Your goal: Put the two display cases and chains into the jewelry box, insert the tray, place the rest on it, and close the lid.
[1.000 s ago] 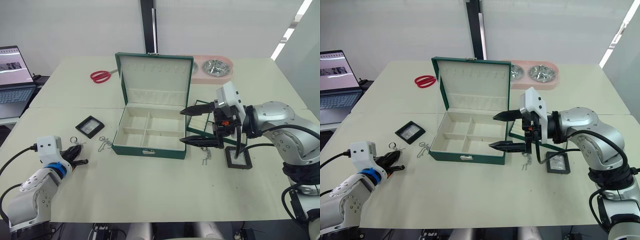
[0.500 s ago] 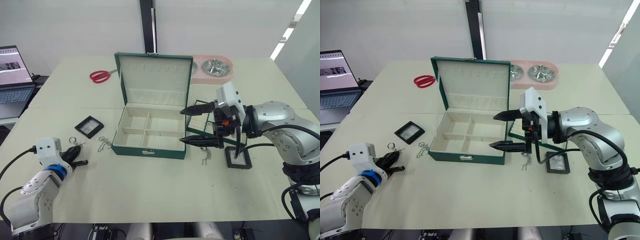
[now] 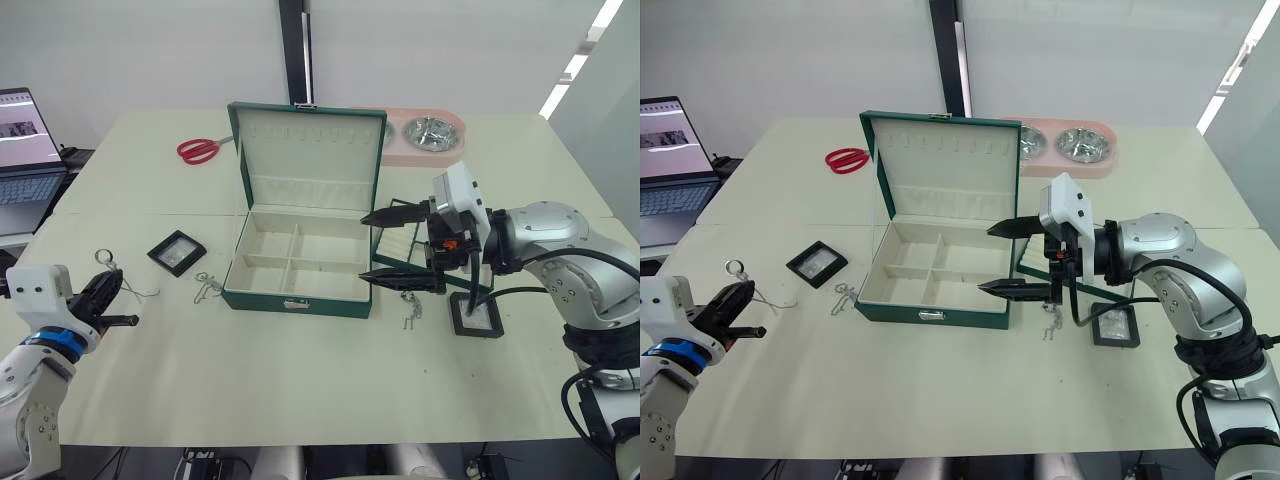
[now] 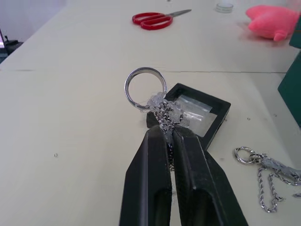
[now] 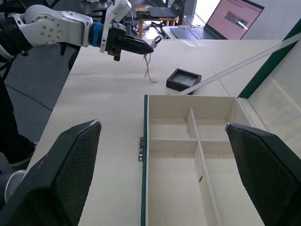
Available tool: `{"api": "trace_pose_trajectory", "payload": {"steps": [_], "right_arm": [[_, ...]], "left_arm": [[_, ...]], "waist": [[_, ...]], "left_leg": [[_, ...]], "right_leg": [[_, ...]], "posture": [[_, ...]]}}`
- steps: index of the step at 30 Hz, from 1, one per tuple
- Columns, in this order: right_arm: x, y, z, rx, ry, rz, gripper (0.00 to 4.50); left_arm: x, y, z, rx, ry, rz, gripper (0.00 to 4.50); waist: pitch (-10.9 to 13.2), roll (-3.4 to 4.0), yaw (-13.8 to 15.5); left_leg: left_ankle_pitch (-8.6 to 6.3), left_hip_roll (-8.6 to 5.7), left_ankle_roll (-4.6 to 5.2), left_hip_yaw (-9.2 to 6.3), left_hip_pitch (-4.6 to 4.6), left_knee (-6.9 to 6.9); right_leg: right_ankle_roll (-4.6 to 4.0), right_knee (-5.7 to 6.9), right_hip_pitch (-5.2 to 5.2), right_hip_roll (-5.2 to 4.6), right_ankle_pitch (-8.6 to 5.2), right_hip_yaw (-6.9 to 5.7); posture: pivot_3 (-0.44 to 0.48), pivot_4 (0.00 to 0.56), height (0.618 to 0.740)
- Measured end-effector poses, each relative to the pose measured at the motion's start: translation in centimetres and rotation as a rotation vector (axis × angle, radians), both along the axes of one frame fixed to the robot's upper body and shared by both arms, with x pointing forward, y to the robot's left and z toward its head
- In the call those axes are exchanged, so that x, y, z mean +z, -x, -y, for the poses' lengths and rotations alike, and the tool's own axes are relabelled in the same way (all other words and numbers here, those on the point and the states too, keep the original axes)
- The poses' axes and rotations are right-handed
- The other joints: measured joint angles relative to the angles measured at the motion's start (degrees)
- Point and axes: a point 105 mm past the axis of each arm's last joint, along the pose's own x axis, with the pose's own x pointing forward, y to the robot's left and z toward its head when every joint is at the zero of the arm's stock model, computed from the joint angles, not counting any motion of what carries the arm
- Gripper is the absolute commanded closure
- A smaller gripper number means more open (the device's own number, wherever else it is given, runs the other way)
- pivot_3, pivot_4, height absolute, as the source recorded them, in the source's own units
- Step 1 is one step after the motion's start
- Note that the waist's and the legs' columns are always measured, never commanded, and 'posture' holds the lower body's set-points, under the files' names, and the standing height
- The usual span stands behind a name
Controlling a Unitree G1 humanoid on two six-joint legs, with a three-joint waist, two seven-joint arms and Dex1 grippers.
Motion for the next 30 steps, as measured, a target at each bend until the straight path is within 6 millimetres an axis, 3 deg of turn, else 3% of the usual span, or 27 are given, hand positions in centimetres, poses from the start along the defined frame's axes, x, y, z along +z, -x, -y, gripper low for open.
{"api": "trace_pose_trajectory", "payload": {"steps": [8,11,15,19,26,30], "right_arm": [[0.0,0.0,-0.1,0.003,-0.002,0.003,0.0],[-0.1,-0.1,-0.1,0.0,-0.001,0.003,0.0],[-0.1,-0.1,0.0,-0.004,-0.001,0.002,0.0],[-0.2,-0.1,0.1,-0.009,0.0,0.0,0.0],[-0.6,-0.2,0.4,-0.028,0.006,-0.012,0.0],[-0.7,-0.3,0.5,-0.041,0.006,-0.012,0.0]], "left_arm": [[4.4,-1.5,1.3,-0.116,-0.096,0.102,4.49],[6.0,-2.3,2.6,-0.181,-0.111,0.149,4.49],[7.6,-3.6,4.7,-0.278,-0.108,0.178,4.49],[11.0,-4.4,7.3,-0.389,-0.102,0.253,4.49],[15.5,-4.3,11.8,-0.648,-0.069,0.256,4.49],[16.8,-3.7,14.1,-0.791,-0.095,0.219,4.49]], "waist": [[0.0,-0.02,0.0],[0.1,-0.02,0.0],[0.2,-0.09,0.0],[0.2,-0.14,0.0],[0.3,-0.19,-0.1],[0.3,-0.17,0.0]], "left_leg": [[0.0,0.0,0.0,-0.01,-0.01,0.0],[0.0,0.0,0.0,-0.01,-0.02,-0.01],[0.01,0.0,-0.01,-0.02,-0.03,0.0],[0.02,-0.02,-0.03,-0.02,-0.07,0.02],[0.18,-0.02,-0.29,-0.01,-0.1,0.01],[0.18,-0.03,-0.3,-0.01,-0.09,0.03]], "right_leg": [[0.0,0.01,-0.02,0.0,0.0,-0.02],[0.0,0.0,-0.03,0.0,0.0,-0.03],[0.0,0.02,-0.04,0.02,0.0,-0.06],[0.0,0.01,-0.03,0.02,0.0,-0.07],[0.02,0.01,-0.07,0.07,-0.01,-0.07],[0.02,0.01,-0.06,0.08,-0.01,-0.06]], "posture": [[0.0,0.15,0.74],[0.0,0.15,0.74],[0.0,0.15,0.74],[0.0,0.15,0.74],[0.0,0.15,0.74],[0.0,0.15,0.74]]}}
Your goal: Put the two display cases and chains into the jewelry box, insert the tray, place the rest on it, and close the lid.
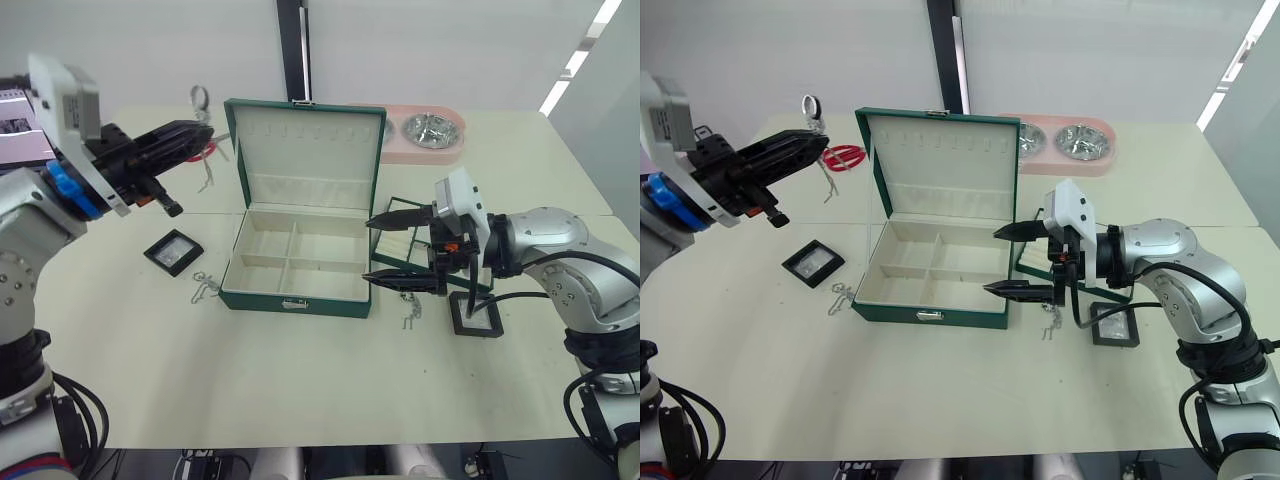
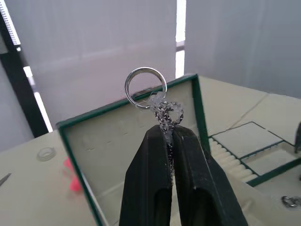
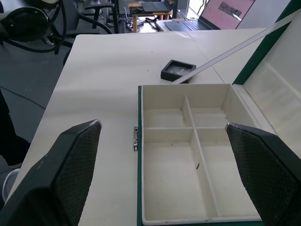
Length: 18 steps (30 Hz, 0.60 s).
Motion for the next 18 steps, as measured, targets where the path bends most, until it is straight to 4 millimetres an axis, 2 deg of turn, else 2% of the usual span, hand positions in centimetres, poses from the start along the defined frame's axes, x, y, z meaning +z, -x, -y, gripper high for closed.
{"api": "trace_pose_trajectory", "payload": {"steps": [9,18], "right_arm": [[-0.3,-0.6,0.2,-0.061,0.027,0.031,0.0],[-0.8,-1.3,0.1,-0.133,0.061,0.065,0.0]], "left_arm": [[-2.0,-1.6,2.4,-0.124,-0.153,-0.073,4.49],[-6.0,-3.9,1.7,-0.088,-0.334,-0.153,4.49]], "waist": [[0.0,0.02,0.1],[0.0,0.04,0.1]], "left_leg": [[0.03,-0.01,-0.03,0.02,-0.01,0.02],[0.05,0.0,-0.04,0.02,-0.31,0.07]], "right_leg": [[0.0,0.02,-0.03,0.03,0.0,0.03],[0.0,0.04,-0.33,0.04,0.0,0.04]], "posture": [[0.0,0.15,0.74],[0.0,0.15,0.74]]}}
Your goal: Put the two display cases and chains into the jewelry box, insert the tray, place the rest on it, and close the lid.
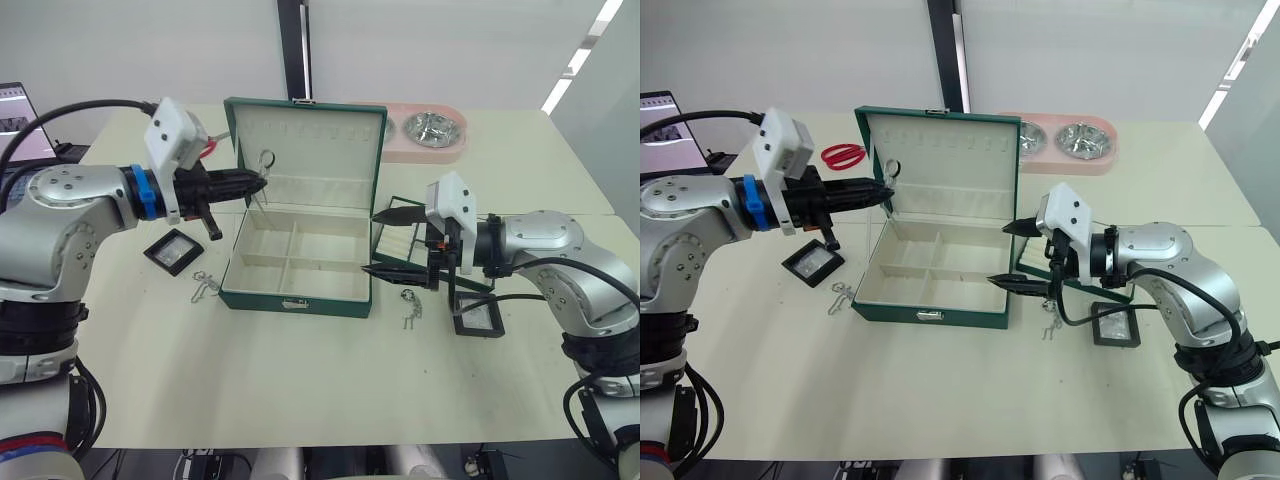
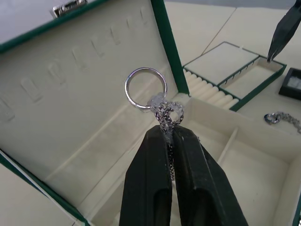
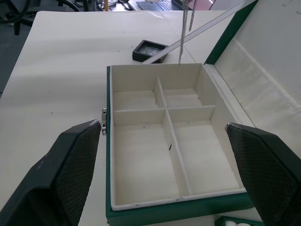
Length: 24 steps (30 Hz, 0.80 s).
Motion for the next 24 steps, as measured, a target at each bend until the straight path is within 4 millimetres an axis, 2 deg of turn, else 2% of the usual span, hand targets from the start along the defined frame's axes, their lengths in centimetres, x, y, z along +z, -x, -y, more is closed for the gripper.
{"api": "trace_pose_trajectory", "payload": {"steps": [4,9,19,24], "right_arm": [[-0.2,-0.1,-0.2,-0.013,0.009,0.0,0.0],[-0.5,-0.2,-0.4,-0.022,0.017,-0.001,0.0],[-0.7,-0.3,-0.4,-0.032,0.019,-0.012,0.0],[-0.7,-0.3,-0.4,-0.035,0.019,-0.014,0.0]], "left_arm": [[-1.5,-0.8,-0.2,0.034,-0.075,-0.031,4.49],[-2.7,-1.1,0.6,0.015,-0.133,-0.054,4.49],[-5.2,-2.4,-1.0,0.111,-0.245,-0.106,4.49],[-5.6,-2.5,-0.9,0.102,-0.286,-0.098,4.49]], "waist": [[0.0,0.0,0.0],[0.0,0.0,0.0],[0.0,0.0,0.0],[0.0,0.0,0.0]], "left_leg": [[0.01,0.0,0.02,-0.03,-0.37,0.09],[0.01,-0.01,0.02,-0.03,-0.43,0.11],[0.02,-0.01,0.04,-0.05,-0.43,0.2],[0.02,-0.01,0.04,-0.05,-0.43,0.2]], "right_leg": [[0.0,0.06,-0.34,0.0,0.0,-0.02],[-0.01,0.04,-0.36,0.0,0.0,-0.02],[-0.01,0.1,-0.35,0.0,0.01,-0.03],[-0.01,0.1,-0.35,0.0,0.0,-0.03]], "posture": [[0.0,0.15,0.74],[0.0,0.15,0.74],[0.0,0.15,0.74],[0.0,0.15,0.74]]}}
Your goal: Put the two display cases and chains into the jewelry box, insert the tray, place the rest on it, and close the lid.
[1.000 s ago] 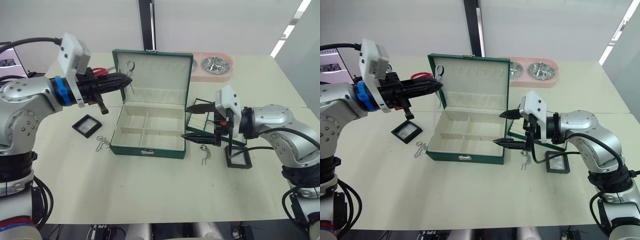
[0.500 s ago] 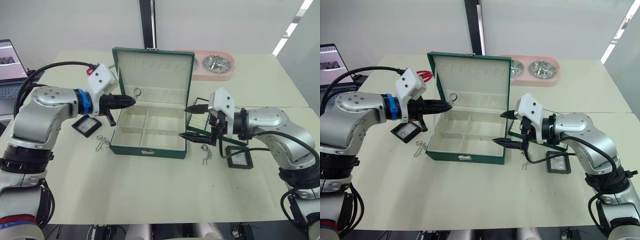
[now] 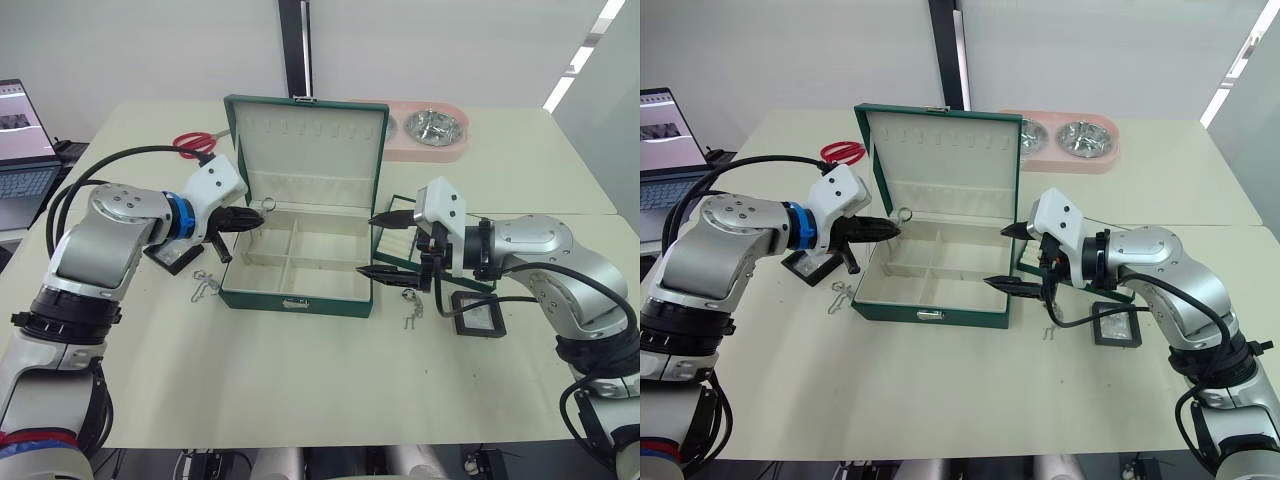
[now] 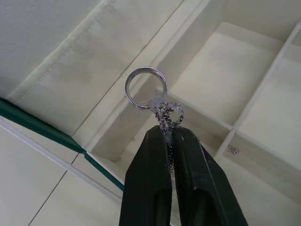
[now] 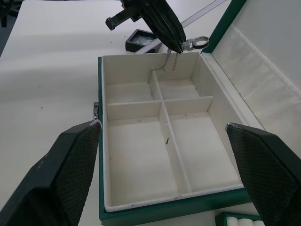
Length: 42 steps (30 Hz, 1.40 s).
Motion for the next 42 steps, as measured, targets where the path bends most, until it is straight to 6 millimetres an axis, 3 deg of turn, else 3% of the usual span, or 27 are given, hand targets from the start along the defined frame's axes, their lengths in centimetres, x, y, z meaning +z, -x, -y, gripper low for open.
{"api": "trace_pose_trajectory", "payload": {"steps": [15,20,25,28,36,42], "right_arm": [[0.0,-0.1,0.0,-0.008,-0.002,0.003,0.0],[-0.1,-0.2,0.0,-0.016,0.012,0.01,0.0],[-0.1,-0.3,0.1,-0.023,0.015,0.019,0.0],[0.0,-0.3,0.2,-0.025,0.015,0.032,0.0],[0.7,0.2,3.3,-0.083,0.027,0.092,0.0],[-0.2,0.9,8.4,-0.187,0.105,0.11,0.0]], "left_arm": [[-0.2,-0.5,0.3,-0.008,-0.012,0.003,0.04],[0.5,0.0,0.7,-0.037,0.043,-0.011,0.04],[3.2,1.2,1.2,-0.083,0.145,0.041,0.04],[3.9,2.3,0.3,-0.08,0.204,0.035,0.04],[3.8,4.2,-5.9,0.079,0.259,0.129,0.04],[-0.9,6.9,-12.3,0.284,0.216,0.102,0.04]], "waist": [[0.0,0.0,0.0],[0.0,0.0,0.0],[0.0,0.0,-0.1],[0.0,0.0,-0.2],[0.0,0.0,0.0],[0.0,0.01,0.0]], "left_leg": [[0.0,0.01,0.01,-0.03,-0.02,0.23],[-0.02,0.02,0.03,-0.08,-0.07,0.66],[-0.02,0.01,0.04,-0.12,-0.05,0.77],[-0.02,0.02,0.03,-0.11,-0.05,0.73],[-0.03,0.01,0.05,-0.13,-0.03,0.75],[-0.16,0.04,0.28,-0.12,-0.02,0.69]], "right_leg": [[0.0,0.19,0.01,0.0,0.0,-0.01],[0.0,0.54,0.0,0.0,0.0,-0.01],[0.0,0.71,0.0,0.0,0.0,0.02],[0.0,0.75,-0.05,0.01,0.0,0.03],[0.0,0.71,0.0,-0.02,0.0,0.03],[0.0,0.68,0.01,-0.03,0.0,0.0]], "posture": [[0.0,0.15,0.74],[0.0,0.15,0.74],[0.0,0.15,0.74],[0.0,0.15,0.74],[0.0,0.15,0.74],[0.0,0.15,0.74]]}}
